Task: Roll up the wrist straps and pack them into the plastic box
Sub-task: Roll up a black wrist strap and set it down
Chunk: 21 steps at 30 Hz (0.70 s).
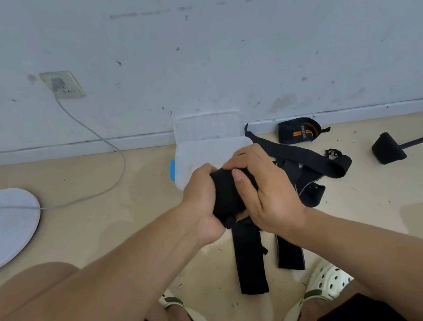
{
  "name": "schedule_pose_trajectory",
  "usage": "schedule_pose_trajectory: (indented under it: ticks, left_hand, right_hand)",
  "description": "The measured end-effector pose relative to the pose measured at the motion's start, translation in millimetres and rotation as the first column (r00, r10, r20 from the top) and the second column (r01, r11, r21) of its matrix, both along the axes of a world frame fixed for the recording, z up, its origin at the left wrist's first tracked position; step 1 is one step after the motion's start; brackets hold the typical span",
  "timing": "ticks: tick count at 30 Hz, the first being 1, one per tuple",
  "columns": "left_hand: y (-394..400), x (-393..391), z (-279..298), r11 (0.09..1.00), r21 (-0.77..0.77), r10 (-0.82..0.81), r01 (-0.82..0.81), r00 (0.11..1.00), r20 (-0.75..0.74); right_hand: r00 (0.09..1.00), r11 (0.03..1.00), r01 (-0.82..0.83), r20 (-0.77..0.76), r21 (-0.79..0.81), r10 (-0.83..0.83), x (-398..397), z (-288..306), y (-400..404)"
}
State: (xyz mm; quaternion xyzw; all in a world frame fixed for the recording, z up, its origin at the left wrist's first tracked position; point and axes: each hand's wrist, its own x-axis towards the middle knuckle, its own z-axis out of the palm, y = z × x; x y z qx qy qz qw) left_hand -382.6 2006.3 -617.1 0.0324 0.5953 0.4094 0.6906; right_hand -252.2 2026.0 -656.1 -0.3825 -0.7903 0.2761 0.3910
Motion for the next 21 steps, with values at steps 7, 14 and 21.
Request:
schedule_pose_trajectory:
  ticks: [7,14,21]
  left_hand:
    - [-11,-7,7,0.988,0.067,0.146,-0.142,0.987,-0.063]
    - [-27,-8,17,0.958,0.168,0.262,-0.233,0.948,-0.181]
    - [-36,-16,16,0.852,0.225,-0.258,0.473,0.753,-0.605]
  right_hand:
    - [0.983,0.867,0.052,-0.126,-0.496,-0.132,-16,24,-12]
    - [0.865,0.514,-0.133,-0.352,-0.848,-0.357,-17,23,-24]
    - [0.832,0.362,-0.213,-0.363,-0.908,-0.419,15,43,-11]
